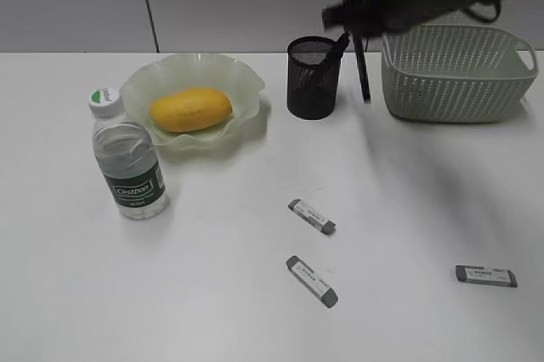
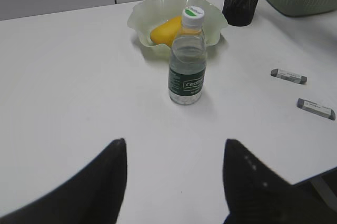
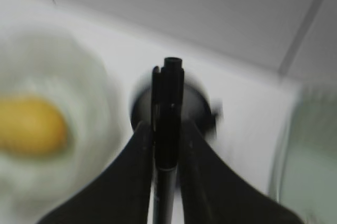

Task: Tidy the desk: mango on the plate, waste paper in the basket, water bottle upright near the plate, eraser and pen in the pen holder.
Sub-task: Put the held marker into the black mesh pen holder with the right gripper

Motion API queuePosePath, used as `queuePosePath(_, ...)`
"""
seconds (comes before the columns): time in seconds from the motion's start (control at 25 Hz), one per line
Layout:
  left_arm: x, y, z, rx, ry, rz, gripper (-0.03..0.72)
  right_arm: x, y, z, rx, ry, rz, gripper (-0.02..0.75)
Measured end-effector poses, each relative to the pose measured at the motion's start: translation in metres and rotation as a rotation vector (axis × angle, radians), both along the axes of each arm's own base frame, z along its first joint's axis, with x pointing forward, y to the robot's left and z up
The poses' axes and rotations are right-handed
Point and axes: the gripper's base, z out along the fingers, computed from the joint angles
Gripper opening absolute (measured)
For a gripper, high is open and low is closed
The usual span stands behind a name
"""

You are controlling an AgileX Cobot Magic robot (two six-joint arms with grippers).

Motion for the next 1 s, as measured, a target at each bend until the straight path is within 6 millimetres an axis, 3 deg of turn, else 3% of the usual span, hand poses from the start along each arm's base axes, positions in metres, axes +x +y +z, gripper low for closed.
queuePosePath(0.08,0.000,0.000,0.000,0.000,0.000,0.000,0.433,-0.002,-0.003,0.018,0.131,-0.309,0.071,0.123)
queuePosePath(0.16,0.000,0.000,0.000,0.000,0.000,0.000,0.433,0.008,-0.005,0.011,0.222,-0.440,0.055,0.123)
queuePosePath(0.32,0.000,0.000,0.000,0.000,0.000,0.000,0.433,0.038,0.000,-0.031,0.238,-0.417,0.000,0.123)
queuePosePath(0.6,0.000,0.000,0.000,-0.001,0.000,-0.001,0.433,0.072,0.012,-0.076,0.225,-0.393,-0.008,0.133)
queuePosePath(0.72,0.000,0.000,0.000,-0.001,0.000,-0.001,0.433,0.075,0.013,-0.088,0.212,-0.362,-0.011,0.222)
queuePosePath(0.84,0.000,0.000,0.000,-0.001,0.000,-0.001,0.433,0.075,0.013,-0.092,0.187,-0.311,-0.015,0.393)
queuePosePath(0.92,0.000,0.000,0.000,-0.001,0.000,-0.001,0.433,0.073,0.012,-0.086,0.166,-0.270,-0.018,0.468)
queuePosePath(1.0,0.000,0.000,0.000,-0.001,0.001,-0.001,0.433,0.066,0.010,-0.067,0.128,-0.197,-0.024,0.501)
